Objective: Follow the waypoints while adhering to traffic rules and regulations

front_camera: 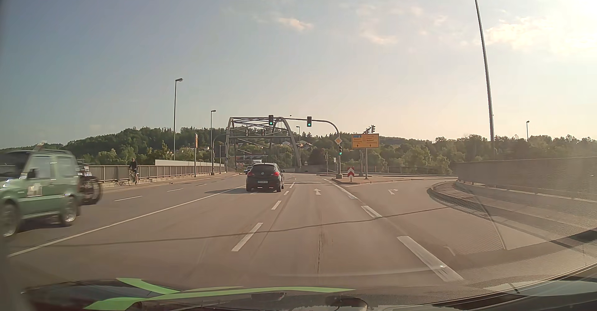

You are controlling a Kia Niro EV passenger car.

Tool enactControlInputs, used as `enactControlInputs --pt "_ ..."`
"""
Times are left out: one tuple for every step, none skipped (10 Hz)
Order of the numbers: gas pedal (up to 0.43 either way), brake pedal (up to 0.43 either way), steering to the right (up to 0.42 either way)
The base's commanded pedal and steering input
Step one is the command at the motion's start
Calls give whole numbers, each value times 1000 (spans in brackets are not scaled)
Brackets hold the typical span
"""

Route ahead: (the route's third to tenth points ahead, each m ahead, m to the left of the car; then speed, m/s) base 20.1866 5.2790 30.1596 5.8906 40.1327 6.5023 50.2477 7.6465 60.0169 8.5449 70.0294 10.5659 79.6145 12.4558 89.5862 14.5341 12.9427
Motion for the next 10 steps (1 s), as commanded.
enactControlInputs --pt "150 0 -10" --pt "138 0 -9" --pt "118 0 -9" --pt "110 0 -10" --pt "110 0 -10" --pt "110 0 -10" --pt "110 0 -10" --pt "118 0 -9" --pt "118 0 -9" --pt "118 0 -9"
